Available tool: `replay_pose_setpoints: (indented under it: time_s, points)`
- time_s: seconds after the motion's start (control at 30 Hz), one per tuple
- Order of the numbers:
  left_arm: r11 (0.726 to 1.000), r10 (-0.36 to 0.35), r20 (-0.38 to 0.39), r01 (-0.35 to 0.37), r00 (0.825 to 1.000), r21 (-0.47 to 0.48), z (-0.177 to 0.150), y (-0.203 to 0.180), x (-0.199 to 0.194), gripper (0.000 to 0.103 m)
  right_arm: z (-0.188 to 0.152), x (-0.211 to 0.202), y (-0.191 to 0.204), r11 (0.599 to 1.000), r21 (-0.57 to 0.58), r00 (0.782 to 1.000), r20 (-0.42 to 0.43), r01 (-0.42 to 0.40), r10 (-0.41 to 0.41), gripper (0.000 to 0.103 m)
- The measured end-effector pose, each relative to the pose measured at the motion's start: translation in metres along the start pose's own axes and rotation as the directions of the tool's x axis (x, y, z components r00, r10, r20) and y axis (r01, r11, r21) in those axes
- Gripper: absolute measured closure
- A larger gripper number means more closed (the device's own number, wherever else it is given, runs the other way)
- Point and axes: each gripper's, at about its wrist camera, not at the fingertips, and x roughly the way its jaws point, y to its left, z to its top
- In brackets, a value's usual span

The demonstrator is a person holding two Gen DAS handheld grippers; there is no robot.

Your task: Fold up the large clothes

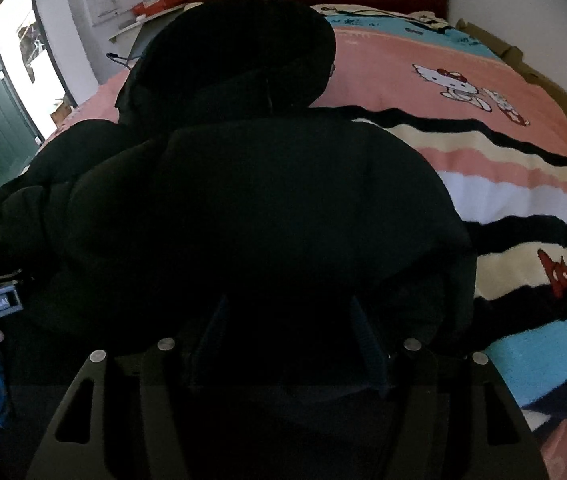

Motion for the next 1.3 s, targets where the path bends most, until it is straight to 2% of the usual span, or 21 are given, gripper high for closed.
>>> replay_pose_setpoints:
  time_s: [0.13, 0.33, 0.47, 0.73, 0.97, 1.07, 1.23, 1.3]
  points:
    - [0.999, -0.016, 0.065, 0.019, 0.998, -0.037, -0.003, 0.008, -0.034, 0.003, -0.002, -0.017, -0.002, 1.0, 0.023, 1.0, 0.014, 0.007, -0.007, 0.041]
    - [0.998, -0.038, 0.086, 0.043, 0.996, -0.053, -0.012, 0.024, -0.087, 0.003, -0.018, -0.066, 0.003, 0.999, 0.037, 0.999, 0.053, 0.005, -0.007, 0.041]
    - [0.994, -0.063, 0.121, 0.073, 0.991, -0.077, -0.031, 0.045, -0.133, 0.003, -0.031, -0.107, 0.012, 0.999, 0.033, 0.996, 0.09, 0.003, -0.006, 0.041]
    - [0.992, -0.062, 0.156, 0.077, 0.986, -0.096, -0.074, 0.096, -0.197, 0.003, -0.066, -0.18, 0.025, 0.999, 0.043, 0.988, 0.155, -0.013, 0.006, 0.037]
    - [0.971, -0.059, 0.128, 0.086, 0.99, -0.221, -0.104, 0.163, -0.2, 0.003, -0.095, -0.215, 0.027, 0.997, 0.048, 0.982, 0.186, -0.052, 0.042, 0.034]
    - [0.948, -0.08, 0.123, 0.114, 0.989, -0.297, -0.115, 0.191, -0.191, 0.003, -0.104, -0.219, 0.027, 0.998, 0.04, 0.982, 0.182, -0.047, 0.039, 0.034]
    - [0.918, -0.07, 0.119, 0.111, 0.99, -0.38, -0.124, 0.234, -0.169, 0.003, -0.109, -0.219, 0.025, 0.998, 0.042, 0.984, 0.178, -0.039, 0.031, 0.034]
    - [0.898, -0.062, 0.122, 0.109, 0.991, -0.426, -0.127, 0.256, -0.16, 0.003, -0.109, -0.215, 0.024, 0.999, 0.044, 0.985, 0.169, -0.031, 0.023, 0.034]
